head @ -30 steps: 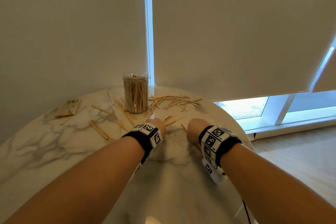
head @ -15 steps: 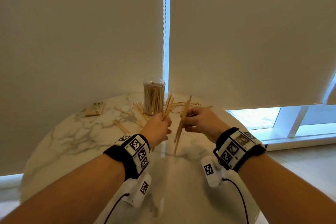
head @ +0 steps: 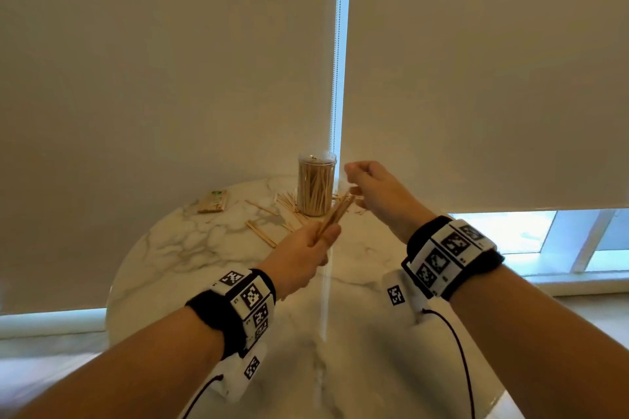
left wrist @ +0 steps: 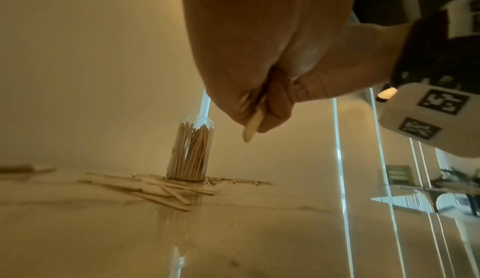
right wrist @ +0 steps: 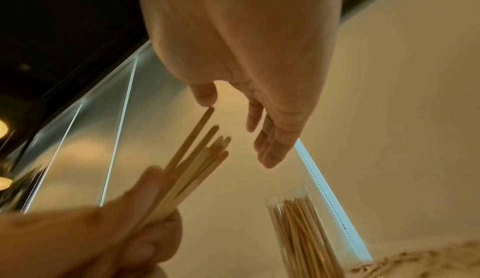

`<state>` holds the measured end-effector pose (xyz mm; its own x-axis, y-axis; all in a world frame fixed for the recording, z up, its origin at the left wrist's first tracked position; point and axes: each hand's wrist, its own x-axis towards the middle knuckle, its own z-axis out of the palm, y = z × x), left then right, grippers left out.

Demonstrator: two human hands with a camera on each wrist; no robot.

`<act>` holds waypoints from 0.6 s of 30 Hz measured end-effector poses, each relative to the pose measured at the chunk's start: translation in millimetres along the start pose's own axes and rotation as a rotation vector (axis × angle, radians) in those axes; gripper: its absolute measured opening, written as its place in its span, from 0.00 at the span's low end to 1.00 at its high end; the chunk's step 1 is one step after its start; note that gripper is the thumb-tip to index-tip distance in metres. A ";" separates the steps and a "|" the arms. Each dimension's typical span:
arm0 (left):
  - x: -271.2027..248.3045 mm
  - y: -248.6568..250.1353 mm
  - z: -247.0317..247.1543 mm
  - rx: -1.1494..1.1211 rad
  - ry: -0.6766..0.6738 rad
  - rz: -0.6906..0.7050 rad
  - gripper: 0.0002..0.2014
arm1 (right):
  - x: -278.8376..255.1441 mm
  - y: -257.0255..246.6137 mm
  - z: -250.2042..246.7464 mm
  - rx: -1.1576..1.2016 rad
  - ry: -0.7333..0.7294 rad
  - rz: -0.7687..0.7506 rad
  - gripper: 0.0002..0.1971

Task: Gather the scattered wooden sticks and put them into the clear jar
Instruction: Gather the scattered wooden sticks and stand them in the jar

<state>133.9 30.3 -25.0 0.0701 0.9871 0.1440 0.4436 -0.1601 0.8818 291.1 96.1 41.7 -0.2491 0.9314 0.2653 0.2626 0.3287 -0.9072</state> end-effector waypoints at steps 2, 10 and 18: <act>-6.3 2.6 1.5 0.137 -0.065 -0.023 0.20 | -6.1 -5.9 10.6 -0.141 -0.134 -0.058 0.18; -7.5 2.3 -10.7 0.354 -0.083 0.091 0.15 | -14.5 -0.9 30.3 -0.754 -0.234 -0.210 0.18; 6.4 5.2 -14.1 0.098 -0.130 -0.009 0.26 | -13.8 7.6 42.3 -1.200 -0.274 -0.399 0.29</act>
<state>124.0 35.7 -13.2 0.1776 0.9815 0.0713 0.5293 -0.1563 0.8339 257.1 79.1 17.4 -0.6479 0.7217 0.2435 0.7582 0.6418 0.1152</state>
